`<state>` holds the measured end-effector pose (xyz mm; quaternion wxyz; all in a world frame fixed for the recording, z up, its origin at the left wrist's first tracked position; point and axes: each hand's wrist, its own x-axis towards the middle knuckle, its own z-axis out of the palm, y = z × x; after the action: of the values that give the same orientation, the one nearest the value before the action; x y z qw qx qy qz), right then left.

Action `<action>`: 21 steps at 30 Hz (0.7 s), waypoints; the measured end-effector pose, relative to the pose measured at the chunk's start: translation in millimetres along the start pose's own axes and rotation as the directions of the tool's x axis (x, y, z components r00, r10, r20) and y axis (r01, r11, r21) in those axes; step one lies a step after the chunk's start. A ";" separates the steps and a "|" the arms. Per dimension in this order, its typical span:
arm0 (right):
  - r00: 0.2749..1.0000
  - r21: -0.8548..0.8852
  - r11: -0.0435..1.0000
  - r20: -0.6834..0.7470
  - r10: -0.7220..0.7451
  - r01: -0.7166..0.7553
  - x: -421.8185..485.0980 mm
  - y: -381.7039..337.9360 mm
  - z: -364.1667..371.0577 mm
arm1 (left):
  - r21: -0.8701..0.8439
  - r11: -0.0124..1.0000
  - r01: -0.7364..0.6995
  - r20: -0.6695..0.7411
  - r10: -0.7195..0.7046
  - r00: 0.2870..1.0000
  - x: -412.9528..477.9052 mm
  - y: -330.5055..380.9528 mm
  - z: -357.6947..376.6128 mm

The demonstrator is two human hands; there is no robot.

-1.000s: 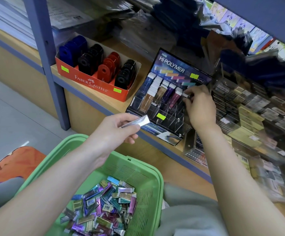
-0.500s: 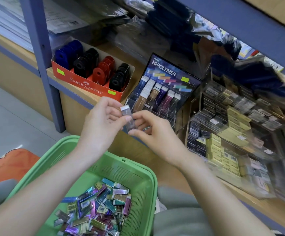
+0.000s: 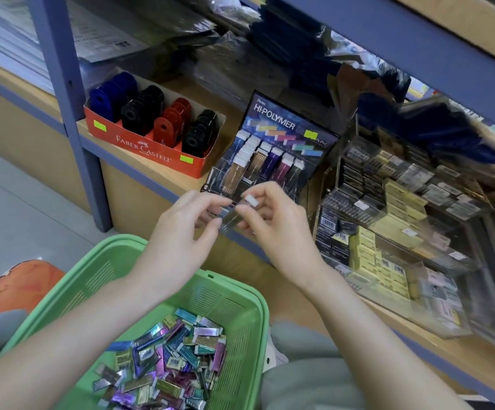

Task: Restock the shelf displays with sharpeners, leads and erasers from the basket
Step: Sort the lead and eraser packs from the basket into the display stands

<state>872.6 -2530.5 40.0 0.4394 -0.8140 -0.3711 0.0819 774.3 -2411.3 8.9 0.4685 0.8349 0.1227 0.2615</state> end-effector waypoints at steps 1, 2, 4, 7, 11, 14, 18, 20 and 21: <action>0.998 -0.008 1.000 -0.056 -0.003 0.002 3.4 3.0 -6.7 | 0.040 0.999 -0.016 0.025 0.015 1.000 -2.3 -1.9 0.8; 0.993 -0.020 1.000 -0.117 -0.003 0.000 7.7 7.5 -14.6 | 0.079 0.997 -0.027 0.052 0.023 0.998 -3.7 -2.9 0.9; 0.970 -0.044 0.999 -0.244 0.010 -0.022 18.1 19.3 -31.1 | 0.152 0.987 -0.046 0.079 0.034 0.996 -2.2 -3.7 -0.9; 0.917 -0.080 0.995 -0.397 0.030 -0.067 29.6 37.5 -48.8 | 0.243 0.966 -0.090 0.059 0.078 0.995 8.8 -2.6 -5.4; 0.869 -0.105 0.990 -0.493 0.028 -0.092 40.4 53.3 -64.3 | 0.323 0.934 -0.152 0.076 0.135 0.988 34.0 1.1 -6.7; 0.887 -0.191 0.978 -0.462 -0.015 -0.083 50.2 59.9 -68.7 | 0.366 0.917 -0.160 0.100 0.132 0.986 53.8 5.9 -1.2; 0.926 -0.299 0.953 -0.372 -0.070 -0.049 59.7 66.1 -61.9 | 0.442 0.874 -0.203 0.189 0.130 0.973 64.8 7.8 7.9; 0.937 -0.328 0.944 -0.340 -0.084 -0.035 63.7 67.5 -60.9 | 0.473 0.854 -0.218 0.215 0.127 0.968 66.5 6.0 9.6; 0.940 -0.344 0.938 -0.329 -0.091 -0.030 65.9 67.4 -62.0 | 0.481 0.847 -0.226 0.220 0.133 0.966 67.5 5.3 9.5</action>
<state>983.8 -2549.3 37.6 0.3490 -0.8741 -0.3107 -0.1329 835.5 -2390.6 31.0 0.2175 0.9557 0.0651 0.1874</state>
